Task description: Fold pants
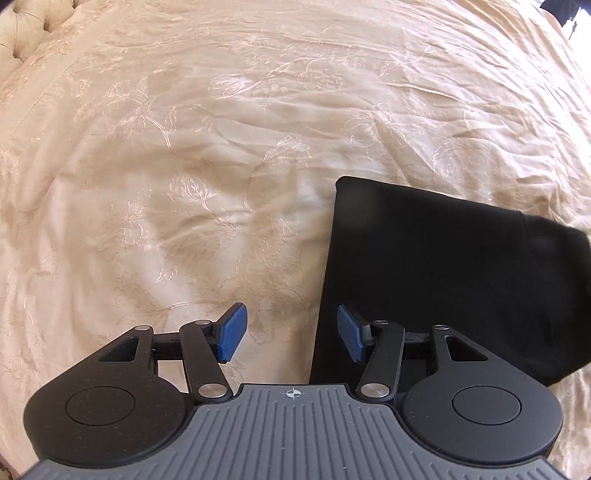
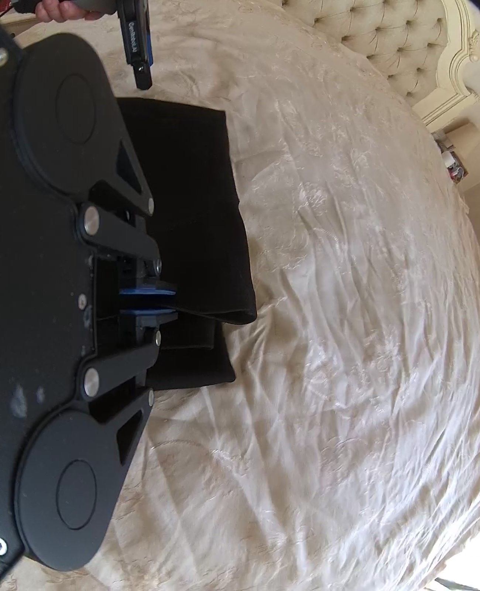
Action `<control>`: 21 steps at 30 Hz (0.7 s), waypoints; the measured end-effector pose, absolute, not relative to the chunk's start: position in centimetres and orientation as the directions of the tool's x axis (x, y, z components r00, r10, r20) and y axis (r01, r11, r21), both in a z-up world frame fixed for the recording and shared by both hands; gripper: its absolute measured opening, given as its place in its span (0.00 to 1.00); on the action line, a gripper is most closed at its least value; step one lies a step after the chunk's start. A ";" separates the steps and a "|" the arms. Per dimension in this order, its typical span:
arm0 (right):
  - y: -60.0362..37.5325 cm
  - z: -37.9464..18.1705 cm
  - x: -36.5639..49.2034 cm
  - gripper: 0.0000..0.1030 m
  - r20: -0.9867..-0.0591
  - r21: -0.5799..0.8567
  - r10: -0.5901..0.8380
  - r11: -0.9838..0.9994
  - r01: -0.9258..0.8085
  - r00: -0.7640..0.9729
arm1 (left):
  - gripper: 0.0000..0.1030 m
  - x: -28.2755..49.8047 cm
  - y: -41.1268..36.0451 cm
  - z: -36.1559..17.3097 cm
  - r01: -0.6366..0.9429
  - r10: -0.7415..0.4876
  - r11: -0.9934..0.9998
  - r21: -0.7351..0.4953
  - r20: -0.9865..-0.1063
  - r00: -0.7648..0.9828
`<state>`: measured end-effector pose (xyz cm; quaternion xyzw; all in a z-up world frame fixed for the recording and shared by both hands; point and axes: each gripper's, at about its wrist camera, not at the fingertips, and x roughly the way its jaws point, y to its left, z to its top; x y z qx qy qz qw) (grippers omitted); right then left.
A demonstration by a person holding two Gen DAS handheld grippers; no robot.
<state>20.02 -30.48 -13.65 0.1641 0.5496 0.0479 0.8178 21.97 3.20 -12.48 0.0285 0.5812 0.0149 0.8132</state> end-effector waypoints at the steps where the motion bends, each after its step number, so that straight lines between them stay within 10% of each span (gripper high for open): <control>1: -30.7 -15.0 19.9 0.09 -0.905 0.304 0.245 0.944 0.127 0.348 | 0.51 21.9 3.0 -12.8 0.017 0.056 0.998 0.065 -0.947 0.316; 8: -31.6 -14.8 19.6 0.43 -0.888 0.300 0.209 0.938 0.173 0.411 | 0.51 20.8 2.4 -13.2 0.040 0.054 0.997 0.070 -0.949 0.309; 21: -31.2 -18.1 21.7 0.38 -0.900 0.364 0.293 0.913 0.185 0.322 | 0.51 20.6 3.3 -13.3 0.002 0.074 0.997 0.079 -0.951 0.299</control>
